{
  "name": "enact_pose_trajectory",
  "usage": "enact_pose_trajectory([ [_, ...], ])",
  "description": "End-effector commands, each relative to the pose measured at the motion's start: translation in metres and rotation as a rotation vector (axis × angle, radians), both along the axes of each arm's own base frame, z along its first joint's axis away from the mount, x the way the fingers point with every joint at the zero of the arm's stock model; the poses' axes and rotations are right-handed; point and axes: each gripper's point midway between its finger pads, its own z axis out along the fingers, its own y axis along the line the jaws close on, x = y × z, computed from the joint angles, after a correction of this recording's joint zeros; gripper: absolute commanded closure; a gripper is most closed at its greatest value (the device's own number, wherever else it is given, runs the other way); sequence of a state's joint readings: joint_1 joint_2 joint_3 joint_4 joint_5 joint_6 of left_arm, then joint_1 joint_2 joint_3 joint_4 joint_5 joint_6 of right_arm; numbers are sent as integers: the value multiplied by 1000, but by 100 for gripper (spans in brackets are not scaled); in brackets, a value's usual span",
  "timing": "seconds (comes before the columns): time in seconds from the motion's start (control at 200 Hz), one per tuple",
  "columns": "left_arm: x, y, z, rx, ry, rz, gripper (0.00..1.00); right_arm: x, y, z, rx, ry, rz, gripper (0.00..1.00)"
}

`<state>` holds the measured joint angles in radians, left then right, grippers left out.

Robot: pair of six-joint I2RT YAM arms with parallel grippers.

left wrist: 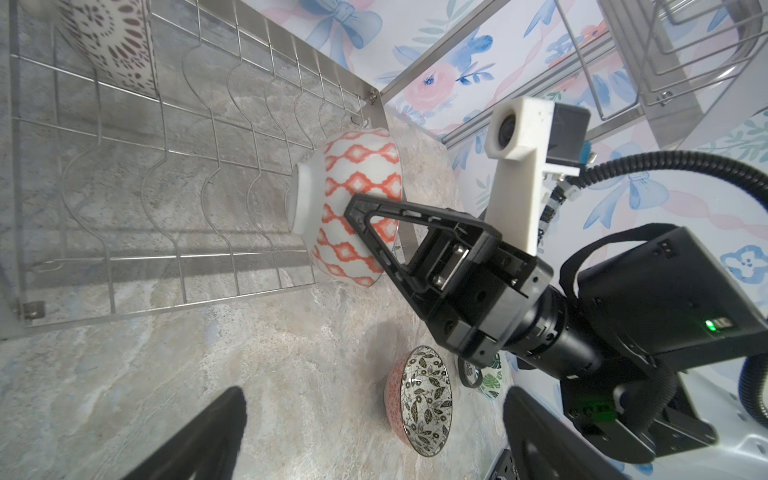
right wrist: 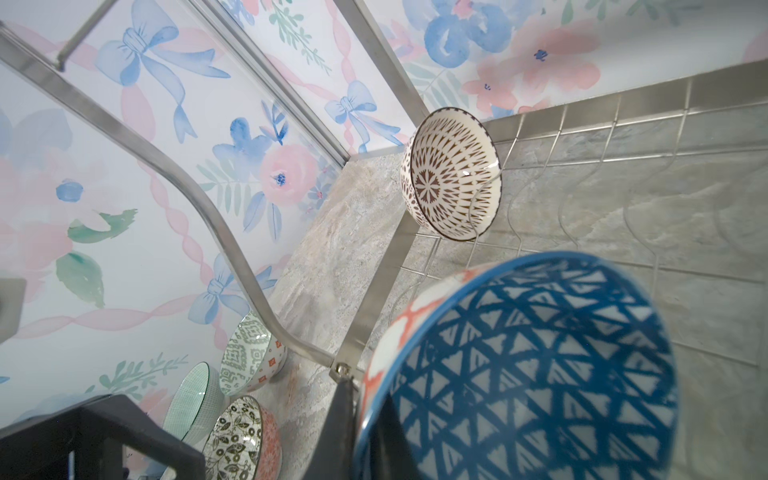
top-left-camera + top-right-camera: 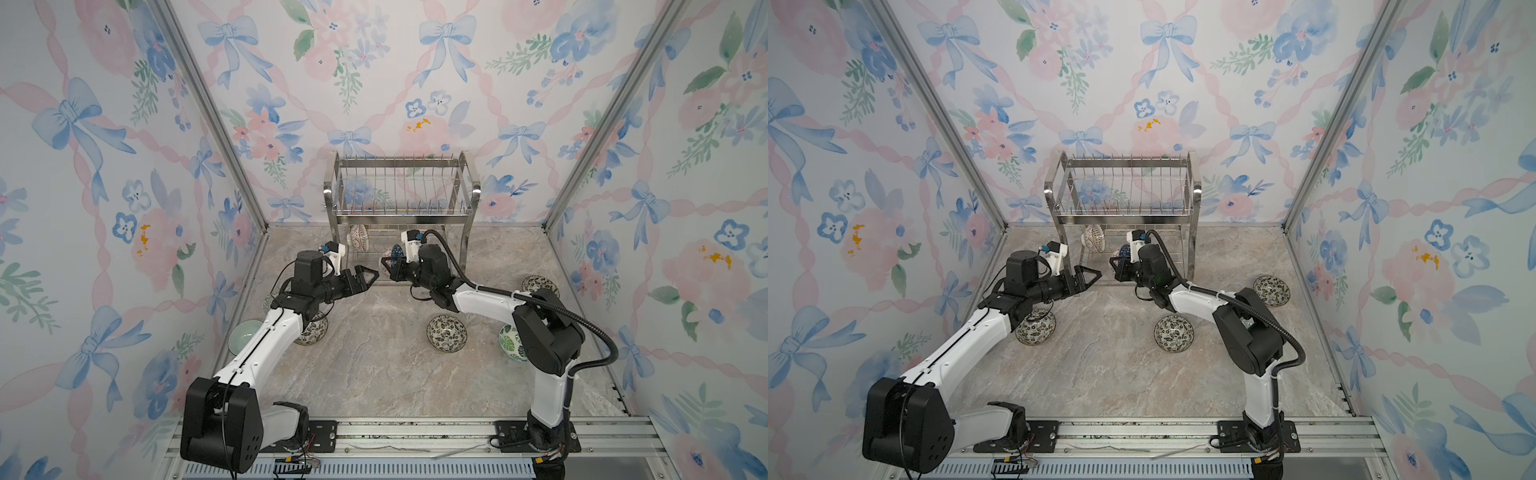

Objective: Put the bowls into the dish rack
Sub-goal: 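Lift the blue-triangle bowl with the right gripper up into the rack's upper tier, then lower the blue-triangle bowl upright beside the starburst bowl with the right gripper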

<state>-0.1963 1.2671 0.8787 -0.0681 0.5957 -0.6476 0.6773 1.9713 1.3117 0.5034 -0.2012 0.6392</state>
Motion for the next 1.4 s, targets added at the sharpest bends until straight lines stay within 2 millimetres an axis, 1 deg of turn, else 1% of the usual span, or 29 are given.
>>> enact_pose_trajectory([
  [0.0, 10, -1, 7, 21, -57, 7, 2, 23, 5, 45, 123, -96, -18, 98],
  [0.14, 17, 0, 7, 16, -75, 23, 2, 42, 10, 39, 173, -81, -25, 98],
  [0.3, 22, 6, 8, 54, -109, 59, 2, 60, 17, 40, 231, -89, -30, 99],
  [0.415, 24, 8, 3, 62, -105, 76, 2, 70, 23, 41, 265, -95, -29, 99],
  [0.545, 24, 10, -6, 94, -103, 90, 2, 80, 30, 38, 285, -95, -31, 99],
  [0.785, 26, 11, -14, 108, -84, 100, 2, 101, 34, 35, 322, -102, -49, 99],
  [0.92, 27, 9, -18, 105, -70, 89, 2, 114, 35, 28, 342, -103, -53, 99],
  [1.155, 27, 8, -21, 113, -65, 84, 2, 131, 35, 23, 374, -111, -69, 99],
  [1.39, 27, 3, -27, 114, -47, 71, 2, 141, 43, 16, 399, -98, -56, 99],
])
